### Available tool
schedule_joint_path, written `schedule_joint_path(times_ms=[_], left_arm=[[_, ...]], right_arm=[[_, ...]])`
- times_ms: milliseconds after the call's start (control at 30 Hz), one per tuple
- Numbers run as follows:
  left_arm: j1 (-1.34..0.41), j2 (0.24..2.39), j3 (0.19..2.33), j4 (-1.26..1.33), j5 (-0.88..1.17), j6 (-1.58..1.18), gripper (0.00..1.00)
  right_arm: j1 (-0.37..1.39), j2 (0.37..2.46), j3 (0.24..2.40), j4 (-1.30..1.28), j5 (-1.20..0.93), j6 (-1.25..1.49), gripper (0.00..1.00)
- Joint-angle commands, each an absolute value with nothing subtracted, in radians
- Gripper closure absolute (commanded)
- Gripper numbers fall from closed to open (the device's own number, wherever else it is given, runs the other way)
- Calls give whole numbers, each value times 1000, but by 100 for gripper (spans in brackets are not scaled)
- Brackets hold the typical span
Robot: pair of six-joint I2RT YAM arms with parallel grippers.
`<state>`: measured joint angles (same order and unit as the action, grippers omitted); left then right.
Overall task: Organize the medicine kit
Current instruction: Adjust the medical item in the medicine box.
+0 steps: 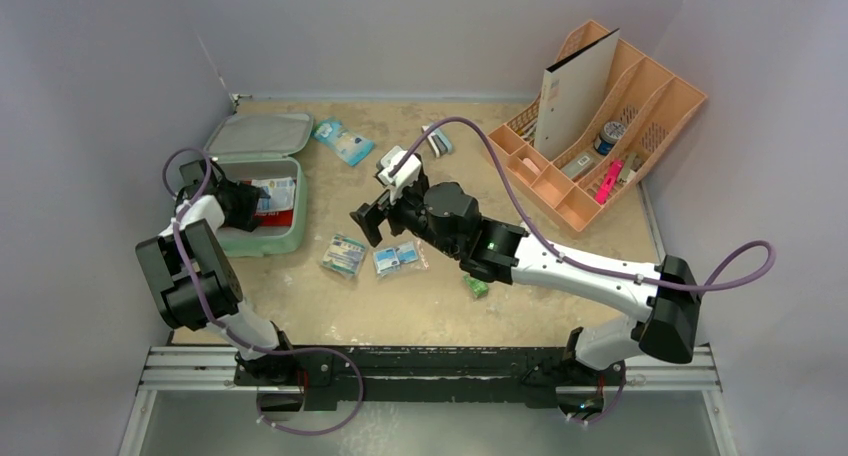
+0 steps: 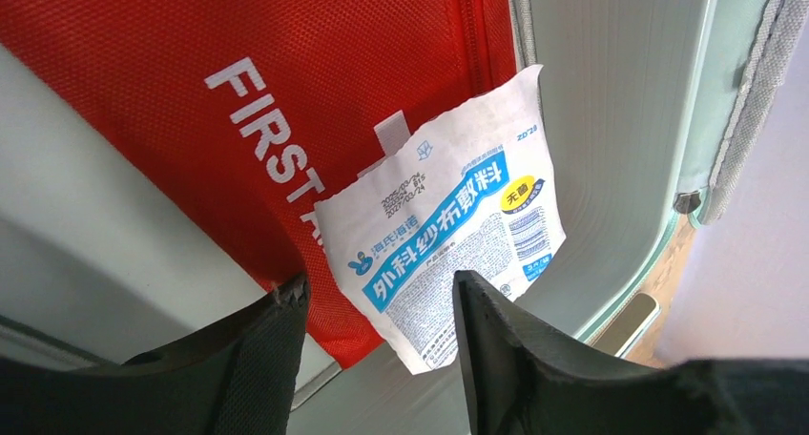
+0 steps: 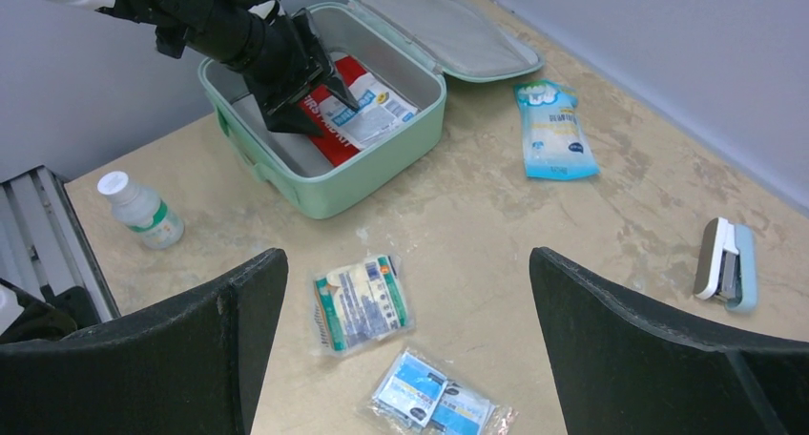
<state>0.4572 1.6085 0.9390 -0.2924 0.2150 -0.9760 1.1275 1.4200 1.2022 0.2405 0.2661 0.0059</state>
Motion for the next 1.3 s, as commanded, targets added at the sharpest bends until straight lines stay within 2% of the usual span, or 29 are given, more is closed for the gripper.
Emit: schedule_joint_path(times_ms=[0, 300, 733, 1033, 1167, 1267], left_arm=[[456, 1642, 957, -225, 268, -974, 48], [452, 1666, 959, -155, 320, -999, 56], [440, 1639, 952, -134, 369, -1059, 56], [440, 1515, 952, -207, 382, -1055, 46], [432, 1439, 1005, -270, 403, -920, 42], [376, 1369, 1069, -351, 369, -772, 39]], right_arm=[[1131, 1429, 1255, 244, 249, 34, 1], [1131, 1455, 1278, 229, 252, 38, 1], [1131, 1504, 1324, 211, 261, 63, 1], [1068, 1573, 1414, 92, 272, 214, 1], [911, 1630, 1416, 111, 95, 427, 2], [821, 1713, 1434, 157, 4, 546, 7]])
